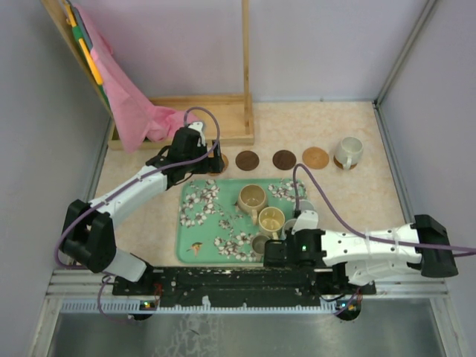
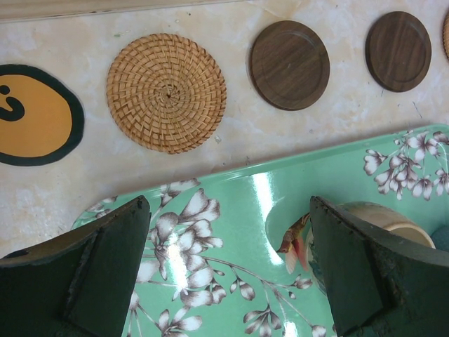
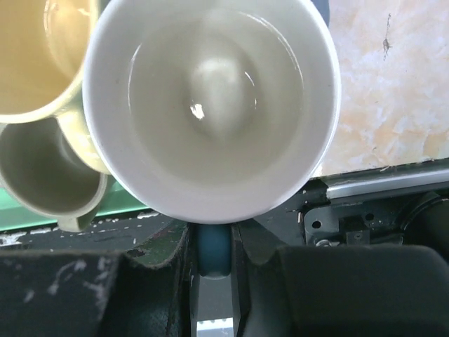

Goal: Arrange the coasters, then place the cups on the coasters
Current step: Pick up the cup from the tray.

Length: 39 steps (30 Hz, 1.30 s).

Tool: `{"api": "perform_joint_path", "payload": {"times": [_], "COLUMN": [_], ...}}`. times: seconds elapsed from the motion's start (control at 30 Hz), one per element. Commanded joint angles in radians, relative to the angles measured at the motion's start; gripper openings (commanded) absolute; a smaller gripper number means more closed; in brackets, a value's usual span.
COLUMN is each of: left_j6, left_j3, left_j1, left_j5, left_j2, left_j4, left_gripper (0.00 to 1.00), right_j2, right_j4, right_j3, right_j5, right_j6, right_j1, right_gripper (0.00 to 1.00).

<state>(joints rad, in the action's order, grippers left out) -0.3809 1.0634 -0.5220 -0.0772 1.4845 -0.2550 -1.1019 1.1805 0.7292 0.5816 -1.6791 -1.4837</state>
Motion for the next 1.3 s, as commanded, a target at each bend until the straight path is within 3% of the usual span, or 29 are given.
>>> {"api": "perform_joint_path", "payload": {"times": [0.0,0.67,1.27], "left_j6": [0.002,0.004,-0.002], "left_j3": [0.003,0.012,0.014], "left_j1": [-0.006,-0.005,-0.006], "left_j5": [0.01,0.016,0.022], "left_j2": [-0.015,-0.007,0.005], "left_j4": [-0.001,0.002,0.007], "left_gripper": [1.0,1.0,1.0], "right_j2": [-0.018,0.007,0.008], "right_j4": [0.06,0.18,0.22], "right_j3": [0.101,0.13,0.266], "right_j5": [0.141,0.213,0.3], "right_j6": [-0.053,-0.15,-0.087], "right_j1": [-0.027,-0.043,-0.056], "right_gripper": [0.0,0.0,0.0]}}
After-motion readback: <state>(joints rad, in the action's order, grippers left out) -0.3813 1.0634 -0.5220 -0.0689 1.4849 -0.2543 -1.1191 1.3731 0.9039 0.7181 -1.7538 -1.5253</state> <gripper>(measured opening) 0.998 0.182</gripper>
